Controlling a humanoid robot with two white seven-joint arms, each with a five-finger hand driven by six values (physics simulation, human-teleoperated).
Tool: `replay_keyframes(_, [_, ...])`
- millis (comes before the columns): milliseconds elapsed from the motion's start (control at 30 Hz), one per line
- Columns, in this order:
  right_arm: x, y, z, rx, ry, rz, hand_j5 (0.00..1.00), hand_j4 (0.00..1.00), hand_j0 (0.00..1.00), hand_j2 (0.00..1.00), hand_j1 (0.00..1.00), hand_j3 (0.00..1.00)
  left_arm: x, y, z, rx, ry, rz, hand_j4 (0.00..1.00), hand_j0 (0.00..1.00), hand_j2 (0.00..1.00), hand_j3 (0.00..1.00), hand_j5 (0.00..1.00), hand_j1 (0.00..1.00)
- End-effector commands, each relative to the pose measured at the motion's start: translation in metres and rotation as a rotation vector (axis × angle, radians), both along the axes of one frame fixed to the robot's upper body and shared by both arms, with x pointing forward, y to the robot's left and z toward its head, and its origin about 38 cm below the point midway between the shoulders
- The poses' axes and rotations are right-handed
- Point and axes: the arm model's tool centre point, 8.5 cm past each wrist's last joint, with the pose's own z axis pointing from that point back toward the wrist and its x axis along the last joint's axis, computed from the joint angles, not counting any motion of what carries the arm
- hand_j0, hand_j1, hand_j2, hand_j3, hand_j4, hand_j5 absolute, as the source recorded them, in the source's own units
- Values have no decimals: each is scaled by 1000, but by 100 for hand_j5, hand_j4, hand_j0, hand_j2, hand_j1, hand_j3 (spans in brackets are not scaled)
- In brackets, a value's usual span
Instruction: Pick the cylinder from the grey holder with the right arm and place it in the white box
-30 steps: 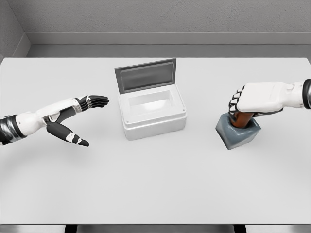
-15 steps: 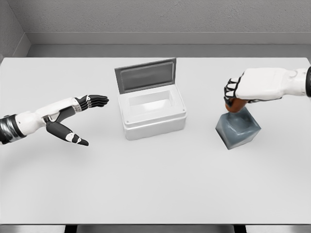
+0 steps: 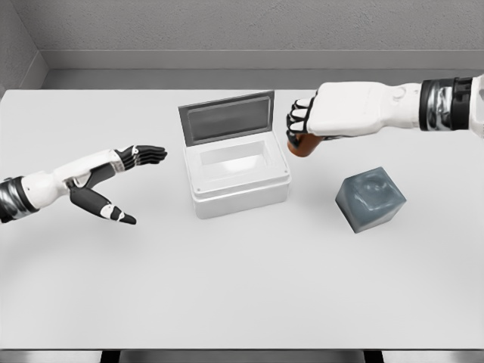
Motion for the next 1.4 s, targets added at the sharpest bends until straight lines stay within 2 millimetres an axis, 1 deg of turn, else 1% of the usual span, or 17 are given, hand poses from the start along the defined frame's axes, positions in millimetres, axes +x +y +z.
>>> replay_keyframes(0, [0,14,1,29,3,27,25,25,25,25,25,25,1,1,0,-6,3,7,100,100,100,100,100,100])
replay_keyframes(100, [0,24,5,40,-7,51,26,26,26,26,26,26,1,1,0,-6,3,7,100,100,100,100,100,100])
replay_keyframes(233, [-1,46,4,59,-6,95,26,26,26,26,26,26,1,2,0,-6,4,9,100,100,100,100,100,100])
replay_keyframes(300, [1,56,-1,59,8,112,26,26,26,26,26,26,2,10,1,-2,8,30,100,100,100,100,100,100])
replay_keyframes(333, [3,57,-2,61,13,106,26,26,26,26,26,26,2,13,2,3,5,36,100,100,100,100,100,100])
replay_keyframes(367, [8,55,-3,60,18,92,26,26,26,26,26,26,4,20,0,14,9,55,100,100,100,100,100,100])
replay_keyframes(400, [10,53,-4,60,23,83,26,26,26,26,26,26,9,34,-4,37,16,97,100,100,100,100,100,100])
replay_keyframes(433, [13,51,-6,59,29,71,26,26,26,26,26,26,10,37,-3,39,13,106,100,100,100,100,100,100])
replay_keyframes(500, [19,46,-12,51,47,47,26,26,26,26,26,26,10,32,-5,37,16,95,100,100,100,100,100,100])
replay_keyframes(567, [22,44,-14,49,52,36,26,26,26,26,26,26,9,28,-8,46,14,83,100,100,100,100,100,100])
replay_keyframes(733, [27,41,-23,23,58,14,26,26,26,26,26,26,8,27,-10,61,12,74,100,100,100,100,100,100])
replay_keyframes(800, [28,42,-26,20,65,13,26,26,26,26,26,26,8,27,-11,62,15,75,100,100,100,100,100,100])
replay_keyframes(867, [34,46,-31,19,73,4,26,26,26,26,26,26,8,27,-11,62,15,75,100,100,100,100,100,100])
replay_keyframes(933, [34,50,-33,16,74,11,26,26,26,26,26,26,8,27,-11,63,15,75,100,100,100,100,100,100])
replay_keyframes(1167, [43,46,-41,-4,79,-25,26,26,26,26,26,26,7,27,-12,63,18,74,100,100,100,100,100,100])
replay_keyframes(1367, [46,45,-48,-16,93,-33,26,26,26,26,26,26,7,27,-13,64,19,76,100,100,100,100,100,100])
